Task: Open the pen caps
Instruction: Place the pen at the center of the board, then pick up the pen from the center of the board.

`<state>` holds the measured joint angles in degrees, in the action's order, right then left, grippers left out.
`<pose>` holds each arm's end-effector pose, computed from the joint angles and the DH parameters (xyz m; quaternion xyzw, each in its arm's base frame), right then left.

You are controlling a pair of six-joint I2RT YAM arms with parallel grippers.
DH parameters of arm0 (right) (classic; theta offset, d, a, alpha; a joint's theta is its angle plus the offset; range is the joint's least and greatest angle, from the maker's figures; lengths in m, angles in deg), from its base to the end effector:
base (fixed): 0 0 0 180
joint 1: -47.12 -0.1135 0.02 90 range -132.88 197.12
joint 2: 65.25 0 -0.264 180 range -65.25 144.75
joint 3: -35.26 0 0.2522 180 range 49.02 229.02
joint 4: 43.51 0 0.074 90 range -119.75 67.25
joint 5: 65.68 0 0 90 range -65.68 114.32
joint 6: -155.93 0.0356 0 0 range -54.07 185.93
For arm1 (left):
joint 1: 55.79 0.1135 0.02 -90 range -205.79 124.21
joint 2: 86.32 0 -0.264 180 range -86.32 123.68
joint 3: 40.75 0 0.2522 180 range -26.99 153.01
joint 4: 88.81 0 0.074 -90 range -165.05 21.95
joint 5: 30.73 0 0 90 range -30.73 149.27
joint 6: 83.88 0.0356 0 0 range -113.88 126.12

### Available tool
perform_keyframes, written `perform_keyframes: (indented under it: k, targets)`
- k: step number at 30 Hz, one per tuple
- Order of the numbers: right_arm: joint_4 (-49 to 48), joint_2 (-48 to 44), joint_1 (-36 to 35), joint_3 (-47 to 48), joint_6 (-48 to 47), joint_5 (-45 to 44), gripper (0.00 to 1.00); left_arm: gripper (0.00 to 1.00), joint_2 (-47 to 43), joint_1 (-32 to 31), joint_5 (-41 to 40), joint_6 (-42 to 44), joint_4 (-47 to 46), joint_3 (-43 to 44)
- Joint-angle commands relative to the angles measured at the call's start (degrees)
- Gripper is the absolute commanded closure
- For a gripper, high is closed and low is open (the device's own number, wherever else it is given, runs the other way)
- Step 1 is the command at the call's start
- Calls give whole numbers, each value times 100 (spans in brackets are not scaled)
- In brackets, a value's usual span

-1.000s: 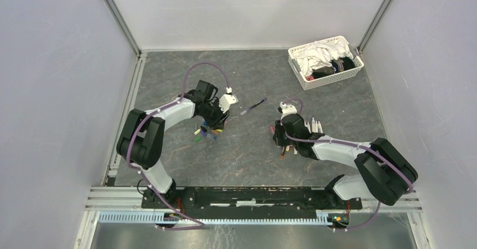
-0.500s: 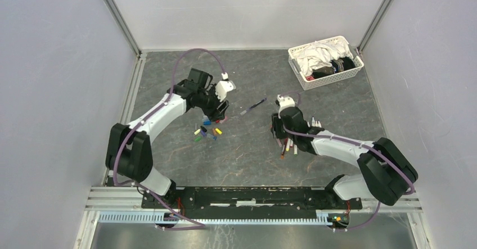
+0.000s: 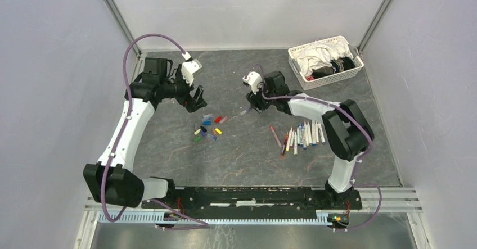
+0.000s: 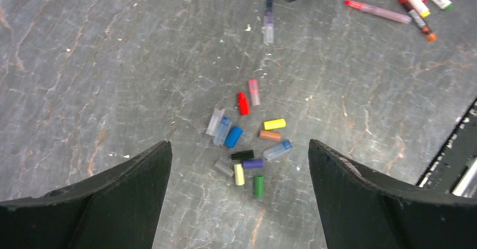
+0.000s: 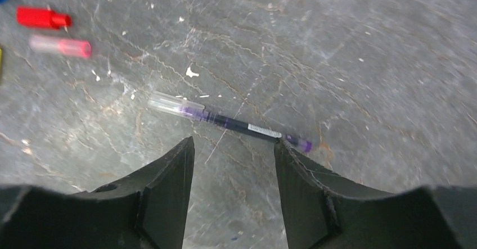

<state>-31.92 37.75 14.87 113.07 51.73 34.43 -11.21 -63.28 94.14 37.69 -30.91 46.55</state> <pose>0.3307 0.2160 0.1981 -0.3875 0.8029 0.1478 0.4283 0.2658 -0.0555 0.3480 0.4019 0.7951 -0.1964 0.4096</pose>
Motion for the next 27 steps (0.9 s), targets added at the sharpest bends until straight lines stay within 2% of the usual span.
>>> perform_keyframes:
  k: [1, 5, 10, 13, 20, 27]
  targets:
    - [734, 540, 148, 770, -1208, 1128, 40, 5, -230, 32, 509, 94, 464, 165]
    - [878, 923, 223, 1126, -1493, 1489, 40, 4, -220, 39, 630, 214, 655, 196]
    - [1567, 1485, 390, 1703, -1624, 1947, 40, 4, -202, 45, 658, 332, 825, 213]
    - [1813, 1634, 431, 1791, -1709, 1839, 40, 4, -205, 45, 656, 375, 868, 228]
    - [1630, 1624, 444, 1602, -1572, 1046, 45, 4, -169, 45, 728, 317, 883, 355]
    - [1519, 1600, 439, 1418, -1399, 914, 69, 4, -154, 45, 739, 291, 885, 390]
